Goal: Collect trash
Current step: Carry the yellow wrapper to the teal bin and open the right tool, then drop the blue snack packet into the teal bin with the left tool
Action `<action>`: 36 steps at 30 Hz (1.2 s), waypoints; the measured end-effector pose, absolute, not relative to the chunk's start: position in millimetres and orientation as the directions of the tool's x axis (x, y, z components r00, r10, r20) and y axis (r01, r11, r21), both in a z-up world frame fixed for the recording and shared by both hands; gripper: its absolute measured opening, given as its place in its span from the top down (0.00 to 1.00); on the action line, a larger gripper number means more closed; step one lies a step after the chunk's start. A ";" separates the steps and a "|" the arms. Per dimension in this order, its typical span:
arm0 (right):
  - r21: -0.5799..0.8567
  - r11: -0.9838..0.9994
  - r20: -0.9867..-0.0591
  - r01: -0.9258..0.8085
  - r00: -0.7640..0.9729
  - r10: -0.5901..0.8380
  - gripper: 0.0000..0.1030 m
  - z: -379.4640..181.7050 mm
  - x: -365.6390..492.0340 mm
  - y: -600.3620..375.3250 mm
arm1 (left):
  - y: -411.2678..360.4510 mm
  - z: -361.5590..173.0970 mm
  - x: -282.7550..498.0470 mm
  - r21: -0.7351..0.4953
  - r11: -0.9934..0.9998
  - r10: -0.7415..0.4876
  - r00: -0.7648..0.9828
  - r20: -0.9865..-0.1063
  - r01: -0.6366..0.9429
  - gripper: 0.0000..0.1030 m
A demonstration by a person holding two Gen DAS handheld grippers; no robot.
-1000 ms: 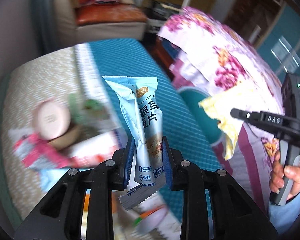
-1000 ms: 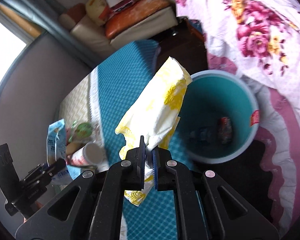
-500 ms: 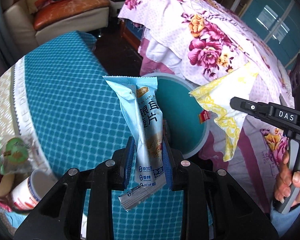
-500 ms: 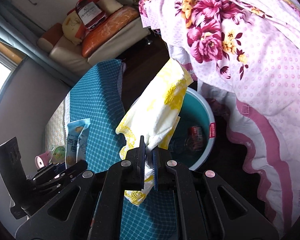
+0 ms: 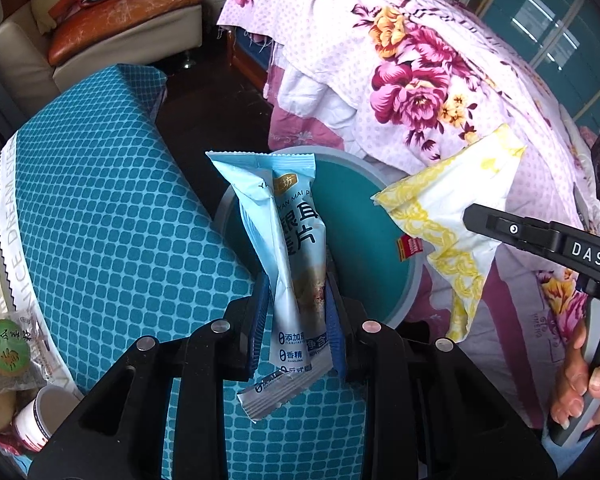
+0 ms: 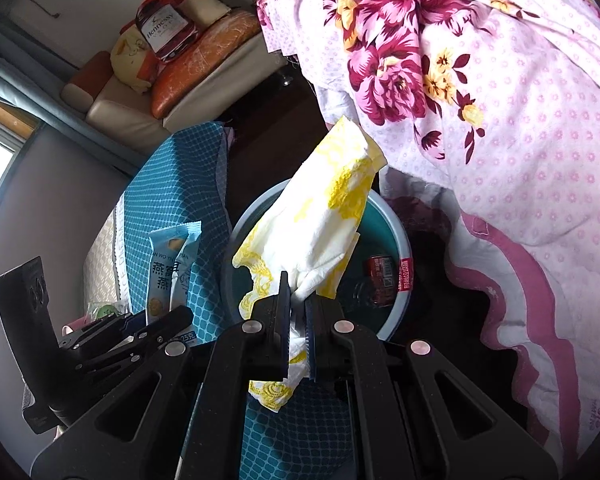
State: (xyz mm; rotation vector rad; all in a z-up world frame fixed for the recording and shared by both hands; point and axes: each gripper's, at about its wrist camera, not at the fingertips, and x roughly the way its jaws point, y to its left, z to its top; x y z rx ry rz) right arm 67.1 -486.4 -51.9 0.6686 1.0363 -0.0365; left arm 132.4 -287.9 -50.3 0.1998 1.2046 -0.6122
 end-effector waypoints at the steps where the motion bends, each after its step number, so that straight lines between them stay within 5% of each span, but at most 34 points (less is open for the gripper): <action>1: 0.495 0.802 -0.804 0.334 0.526 0.277 0.94 -52.5 67.7 -487.0 | -289.6 -51.2 133.9 -0.170 0.823 -0.334 0.220 -0.917 0.541 0.66; 6: 0.492 0.801 -0.809 0.342 0.520 0.275 0.94 -54.7 69.3 -488.5 | -289.2 -48.2 135.9 -0.158 0.830 -0.333 0.247 -0.910 0.536 0.37; 11: 0.487 0.803 -0.814 0.344 0.512 0.274 0.94 -56.0 72.4 -487.0 | -283.4 -48.3 136.9 -0.154 0.839 -0.328 0.259 -0.908 0.522 0.25; 31: 0.440 0.839 -0.860 0.319 0.417 0.293 0.89 -77.1 96.1 -444.3 | -210.9 -30.0 116.7 -0.203 0.867 -0.357 0.283 -0.890 0.455 0.15; 35: 0.437 0.840 -0.866 0.321 0.401 0.297 0.53 -79.9 100.7 -435.2 | -193.9 -26.1 115.3 -0.208 0.871 -0.361 0.293 -0.885 0.444 0.14; 36: 0.428 0.846 -0.868 0.319 0.404 0.287 0.52 -77.8 101.1 -432.4 | -190.3 -25.4 115.6 -0.211 0.873 -0.363 0.296 -0.884 0.440 0.13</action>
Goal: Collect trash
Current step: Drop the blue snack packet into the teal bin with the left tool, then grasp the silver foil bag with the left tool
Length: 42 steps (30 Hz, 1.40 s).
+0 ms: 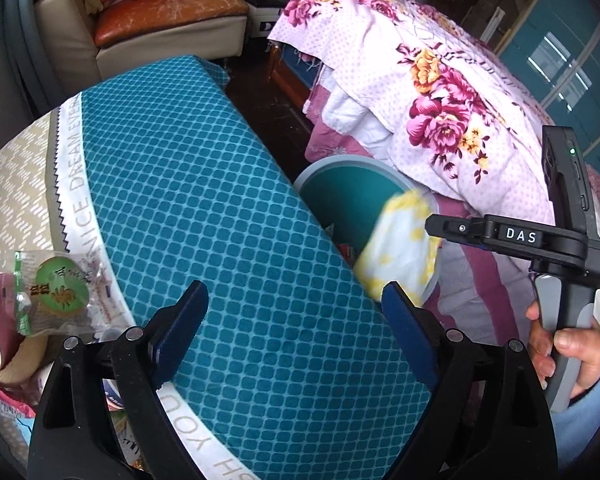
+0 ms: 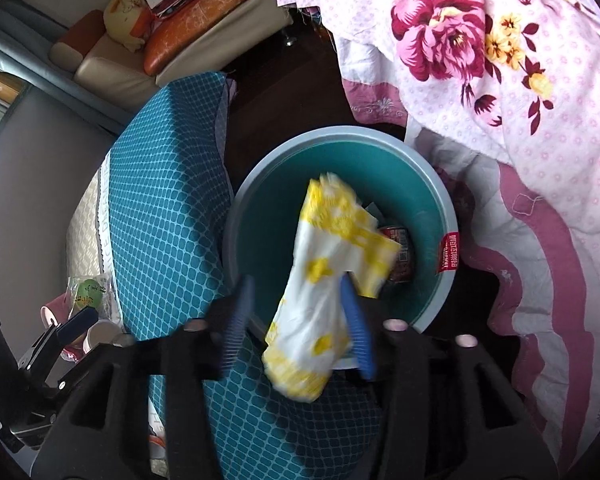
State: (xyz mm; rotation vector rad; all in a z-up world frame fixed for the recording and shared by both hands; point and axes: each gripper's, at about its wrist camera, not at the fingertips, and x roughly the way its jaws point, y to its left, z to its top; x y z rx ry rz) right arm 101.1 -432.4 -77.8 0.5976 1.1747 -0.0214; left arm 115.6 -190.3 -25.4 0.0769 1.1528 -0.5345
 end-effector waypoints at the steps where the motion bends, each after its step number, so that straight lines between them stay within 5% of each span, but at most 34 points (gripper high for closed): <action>1: 0.421 0.851 -0.871 0.316 0.404 0.280 0.51 -75.9 101.8 -429.1 | -184.7 -24.8 115.7 -0.215 0.875 -0.365 0.299 -0.882 0.433 0.13; 6: 0.405 0.858 -0.877 0.317 0.400 0.266 0.37 -67.9 102.9 -420.2 | -165.5 -24.5 113.9 -0.235 0.882 -0.373 0.300 -0.878 0.409 0.13; 13: 0.379 0.887 -0.893 0.263 0.356 0.275 0.29 -59.3 102.3 -391.3 | -135.8 -26.6 94.7 -0.244 0.888 -0.371 0.294 -0.881 0.390 0.12; 42: 0.296 0.955 -0.932 -0.029 0.212 0.295 0.26 -42.5 71.6 -232.3 | 67.2 -30.1 -5.4 -0.155 0.932 -0.264 0.320 -0.910 0.327 0.12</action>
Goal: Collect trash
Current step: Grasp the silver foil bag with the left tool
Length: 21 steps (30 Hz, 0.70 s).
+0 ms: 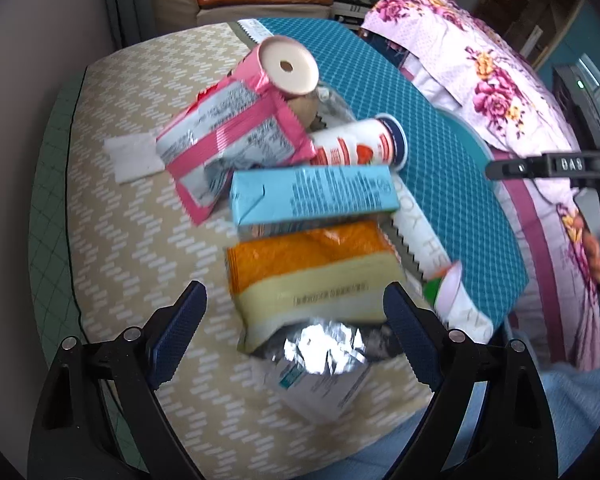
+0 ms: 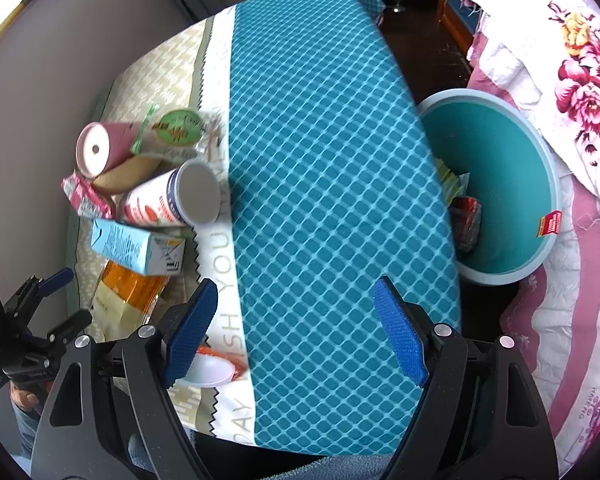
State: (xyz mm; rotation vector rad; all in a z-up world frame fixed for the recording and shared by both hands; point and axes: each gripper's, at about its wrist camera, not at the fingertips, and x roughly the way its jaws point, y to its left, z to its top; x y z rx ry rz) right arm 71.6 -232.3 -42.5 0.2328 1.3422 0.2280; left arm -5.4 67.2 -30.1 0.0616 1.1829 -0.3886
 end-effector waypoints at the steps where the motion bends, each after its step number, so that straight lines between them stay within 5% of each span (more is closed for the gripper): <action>1: 0.294 0.955 -0.933 -0.033 0.207 0.294 0.26 -42.7 70.2 -229.0 | 67.8 -30.7 -8.7 -0.156 0.928 -0.269 0.317 -0.909 0.339 0.12; 6: 0.290 0.956 -0.936 -0.053 0.193 0.295 0.26 -41.3 61.8 -214.2 | 62.8 -32.8 -34.4 -0.154 0.883 -0.314 0.316 -0.895 0.443 0.12; 21: 0.279 0.951 -0.946 -0.135 0.132 0.297 0.22 -46.5 27.6 -183.6 | 18.9 -47.0 -49.8 0.070 0.845 -0.197 0.431 -0.881 0.530 0.12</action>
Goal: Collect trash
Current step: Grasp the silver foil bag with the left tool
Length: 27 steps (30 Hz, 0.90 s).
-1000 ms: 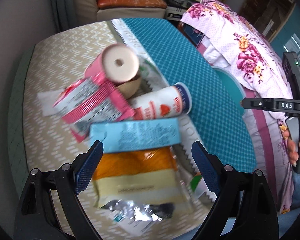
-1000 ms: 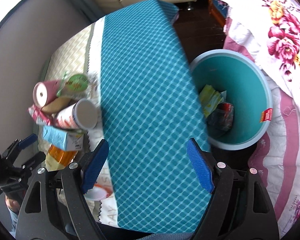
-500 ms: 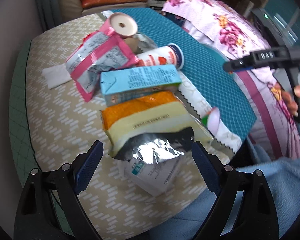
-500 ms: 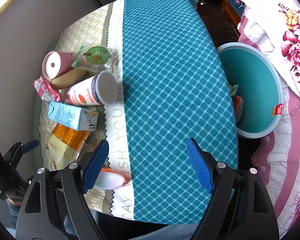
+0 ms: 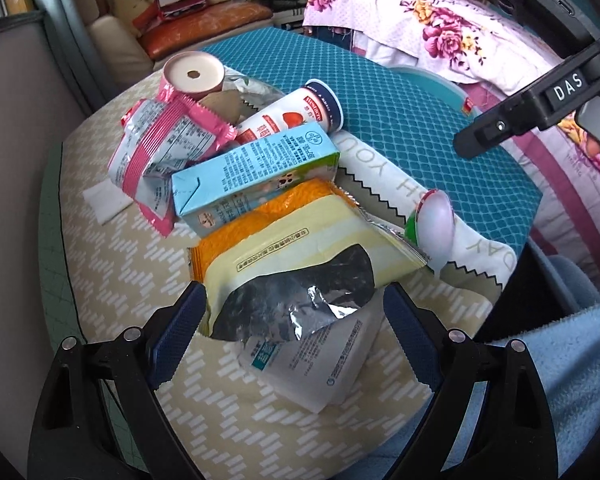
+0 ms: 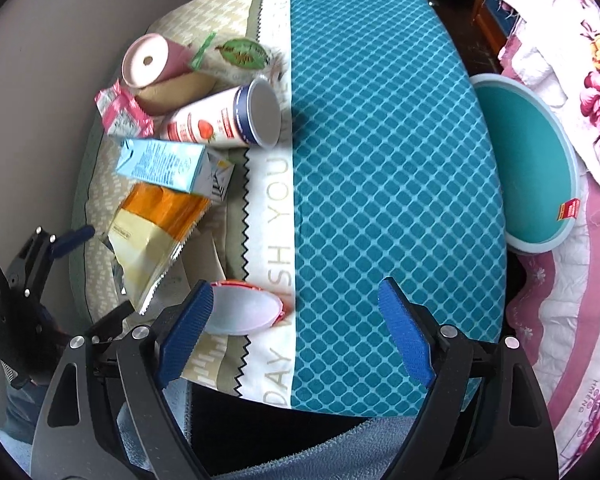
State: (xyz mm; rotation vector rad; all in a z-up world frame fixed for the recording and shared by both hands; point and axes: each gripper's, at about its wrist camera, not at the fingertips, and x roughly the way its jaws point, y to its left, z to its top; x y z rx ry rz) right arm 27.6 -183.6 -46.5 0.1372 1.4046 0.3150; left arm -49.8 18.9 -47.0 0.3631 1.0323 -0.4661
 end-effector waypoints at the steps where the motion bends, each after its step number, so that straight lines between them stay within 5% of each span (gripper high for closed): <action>1: 0.280 0.951 -0.946 -0.133 0.129 0.297 0.22 -48.1 27.3 -184.0 | 15.9 -48.2 -48.5 0.084 0.845 -0.186 0.438 -0.880 0.529 0.12; 17: 0.328 0.942 -0.937 -0.069 0.101 0.334 0.22 -69.0 39.3 -201.0 | -6.0 -61.7 -6.1 0.147 0.806 -0.141 0.428 -0.893 0.573 0.12; 19: 0.331 0.941 -0.937 -0.064 0.098 0.336 0.22 -71.0 40.4 -202.4 | -6.3 -65.3 -3.6 0.117 0.811 -0.162 0.411 -0.897 0.574 0.21; 21: 0.330 0.942 -0.937 -0.062 0.097 0.335 0.22 -72.8 40.9 -204.2 | -4.3 -67.5 -1.1 0.079 0.823 -0.179 0.390 -0.903 0.562 0.57; 27: 0.316 0.945 -0.941 -0.081 0.099 0.323 0.22 -73.8 45.9 -202.6 | 8.4 -51.1 -7.8 0.029 0.860 -0.223 0.427 -0.876 0.509 0.84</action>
